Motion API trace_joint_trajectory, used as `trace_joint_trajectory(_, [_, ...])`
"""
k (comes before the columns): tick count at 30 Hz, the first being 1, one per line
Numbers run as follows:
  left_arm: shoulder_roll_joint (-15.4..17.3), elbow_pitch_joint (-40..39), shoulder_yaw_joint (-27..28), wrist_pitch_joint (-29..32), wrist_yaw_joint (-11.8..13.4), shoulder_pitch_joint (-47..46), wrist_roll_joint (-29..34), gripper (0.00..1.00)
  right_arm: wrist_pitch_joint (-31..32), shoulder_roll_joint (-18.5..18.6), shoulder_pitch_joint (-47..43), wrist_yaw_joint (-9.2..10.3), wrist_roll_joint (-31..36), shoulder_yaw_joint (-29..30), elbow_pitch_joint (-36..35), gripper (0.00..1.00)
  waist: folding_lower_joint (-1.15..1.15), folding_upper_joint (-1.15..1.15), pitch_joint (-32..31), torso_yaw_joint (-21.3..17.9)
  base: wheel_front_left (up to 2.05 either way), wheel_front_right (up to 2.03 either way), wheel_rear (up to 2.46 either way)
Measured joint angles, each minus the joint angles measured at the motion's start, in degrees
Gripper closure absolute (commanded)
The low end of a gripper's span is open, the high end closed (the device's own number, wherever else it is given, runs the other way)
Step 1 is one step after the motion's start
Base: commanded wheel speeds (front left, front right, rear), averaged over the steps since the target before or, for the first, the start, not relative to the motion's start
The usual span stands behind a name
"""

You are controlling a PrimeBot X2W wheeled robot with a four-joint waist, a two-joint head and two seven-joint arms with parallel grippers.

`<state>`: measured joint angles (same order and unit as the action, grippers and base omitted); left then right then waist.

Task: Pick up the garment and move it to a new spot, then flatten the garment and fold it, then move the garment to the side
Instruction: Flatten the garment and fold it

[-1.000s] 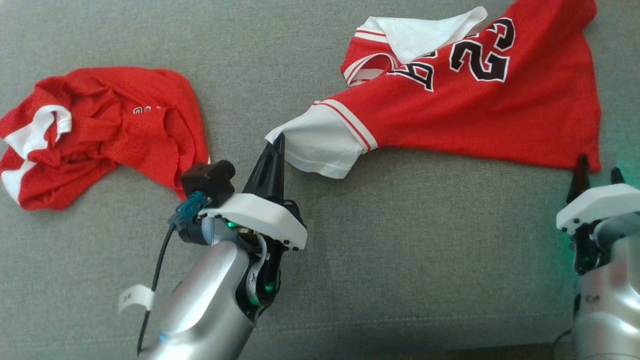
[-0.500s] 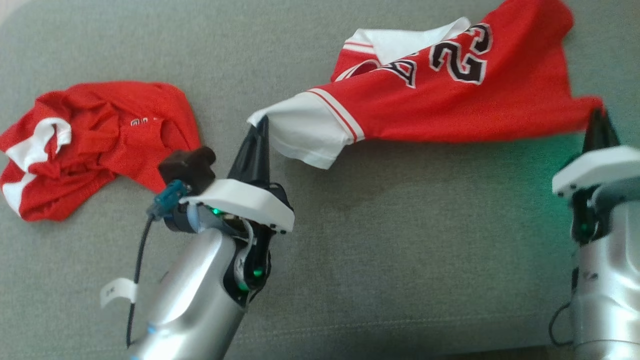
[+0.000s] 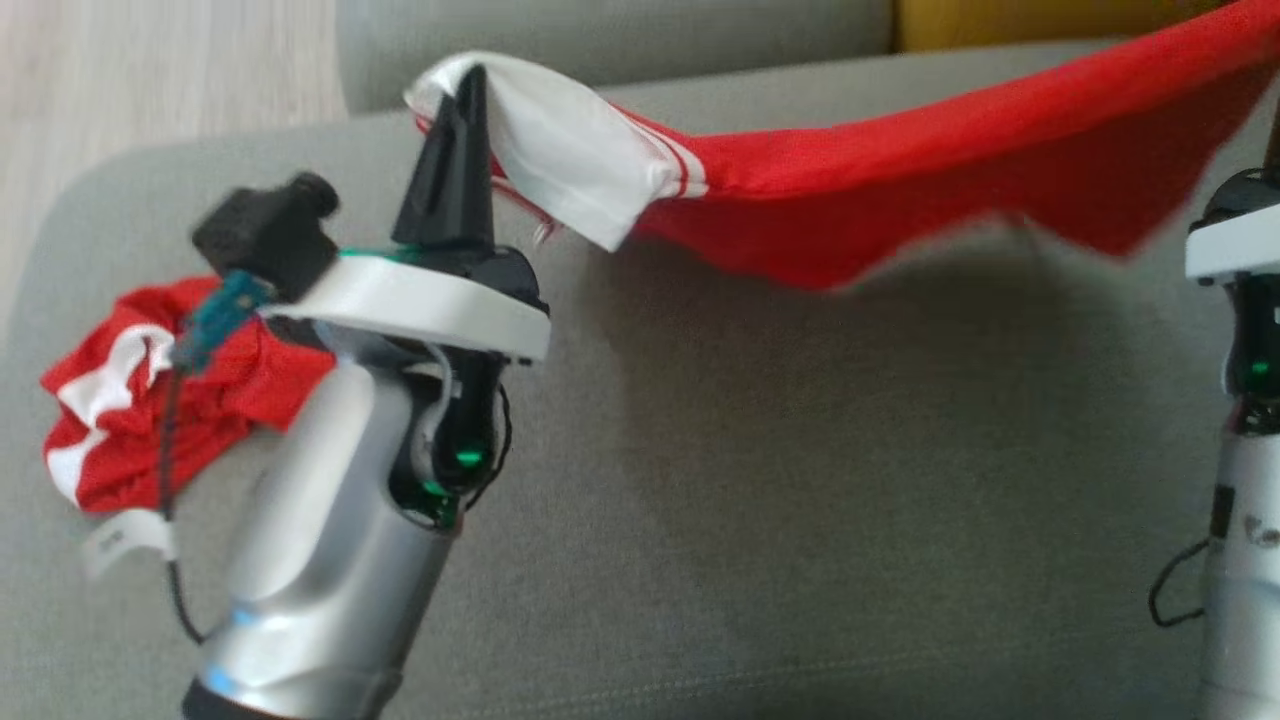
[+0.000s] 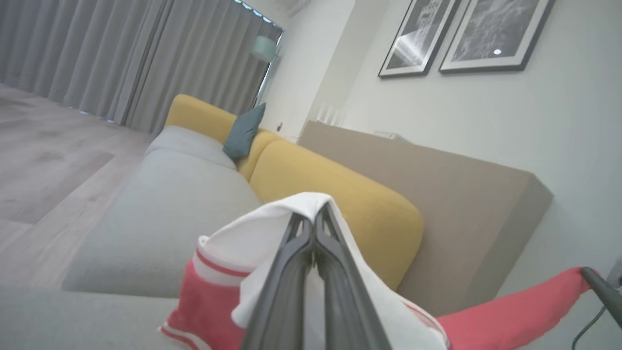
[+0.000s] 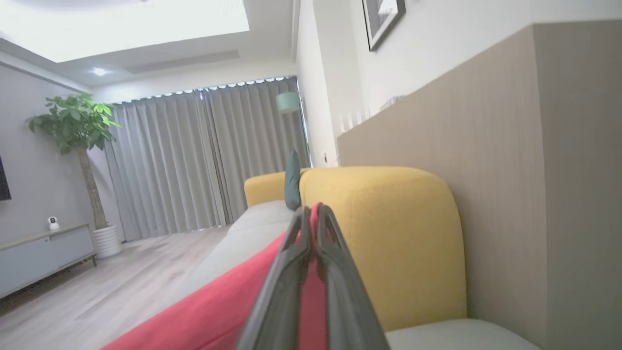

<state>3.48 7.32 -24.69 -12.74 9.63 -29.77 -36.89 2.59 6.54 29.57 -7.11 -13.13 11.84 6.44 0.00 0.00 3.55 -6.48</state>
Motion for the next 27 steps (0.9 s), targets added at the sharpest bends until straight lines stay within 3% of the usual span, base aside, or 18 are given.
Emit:
trace_joint_trajectory(9, [3.01, -15.56, 3.25, 8.39, 4.59, 1.03, -3.94, 1.0, 9.99, -1.1, -6.25, 0.0, 0.03, 1.69, -16.49, 1.0, 0.0, 0.0, -6.14, -1.33, 0.0, 0.0, 0.0])
trace_joint_trajectory(14, [6.0, -19.92, 2.97, 14.79, 5.72, 1.37, -4.01, 1.0, 13.94, -2.1, -6.87, 0.0, 0.2, 3.38, -19.82, 1.0, 0.0, 0.0, -6.18, -1.41, 0.0, 0.0, 0.0])
trace_joint_trajectory(19, [8.04, -16.17, 2.97, 19.45, 5.04, -2.48, -4.61, 1.0, 15.17, -2.16, -2.94, 0.0, 0.08, 1.74, -14.71, 1.0, 0.0, 0.0, -4.11, -1.72, 0.0, 0.0, 0.0])
trace_joint_trajectory(27, [7.91, -0.26, 3.31, 22.45, 1.27, -21.73, -5.31, 1.0, 10.69, 2.03, 17.73, 0.0, 0.46, -2.86, 2.2, 1.0, 0.0, 0.0, 3.39, -2.07, 0.0, 0.0, 0.0])
